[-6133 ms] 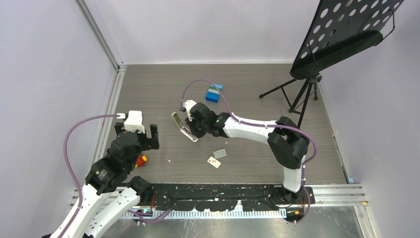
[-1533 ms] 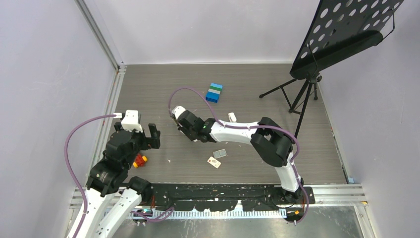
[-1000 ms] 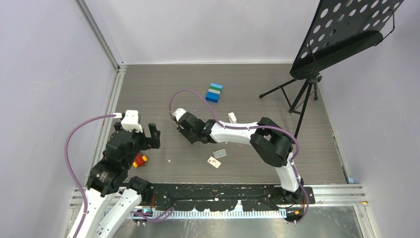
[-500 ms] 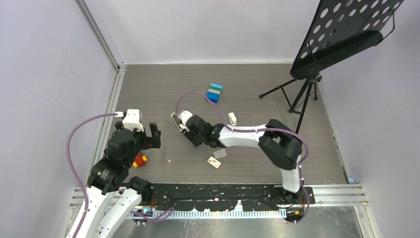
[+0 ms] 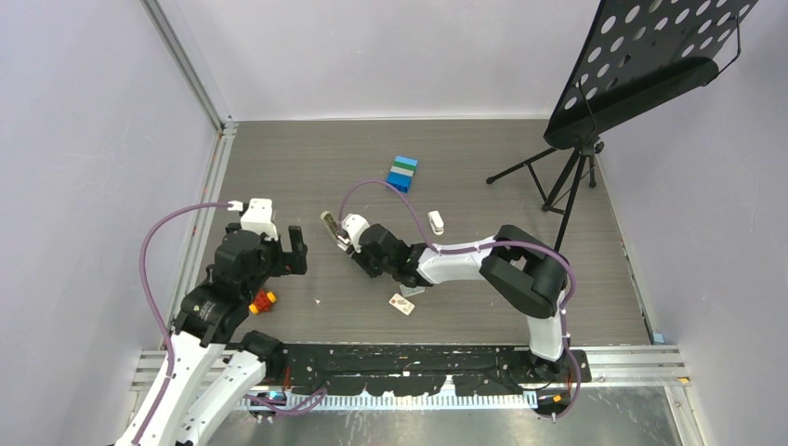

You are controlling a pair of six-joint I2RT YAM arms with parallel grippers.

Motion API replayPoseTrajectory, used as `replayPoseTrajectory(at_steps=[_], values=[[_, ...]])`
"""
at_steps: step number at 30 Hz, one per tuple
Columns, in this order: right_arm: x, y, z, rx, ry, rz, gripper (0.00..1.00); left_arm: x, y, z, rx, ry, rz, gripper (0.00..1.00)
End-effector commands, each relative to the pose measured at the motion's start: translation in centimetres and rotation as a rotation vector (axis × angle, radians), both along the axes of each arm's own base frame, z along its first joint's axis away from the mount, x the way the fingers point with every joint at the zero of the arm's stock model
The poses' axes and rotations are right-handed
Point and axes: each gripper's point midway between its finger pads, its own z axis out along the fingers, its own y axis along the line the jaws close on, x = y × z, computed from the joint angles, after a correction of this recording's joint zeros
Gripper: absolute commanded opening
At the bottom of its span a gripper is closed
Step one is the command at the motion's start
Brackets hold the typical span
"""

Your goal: Load the staples into the stapler

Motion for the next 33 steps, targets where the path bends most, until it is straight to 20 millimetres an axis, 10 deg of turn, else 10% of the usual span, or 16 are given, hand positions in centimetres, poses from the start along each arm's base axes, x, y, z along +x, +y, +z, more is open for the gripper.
replayPoseTrajectory(at_steps=[1,11,24,33], values=[[1.0,1.5,3.7,0.137,-0.084,0.006,0.35,0.9,-0.8,1.0,-0.050,-0.016,0.000,0.97],[0.9,1.0,2.8,0.165,-0.119,0.014,0.14,2.9,-2.4,0.1,-0.110,0.060,0.026,0.97],[0.3,0.8,1.9,0.197,-0.125,0.043,0.01,10.2,-4.7,-1.8,-0.289,0.097,0.146,0.95],[0.2,0.7,1.6,0.200,-0.126,0.045,0.01,14.7,-5.8,-4.5,-0.469,0.181,0.139,0.72]])
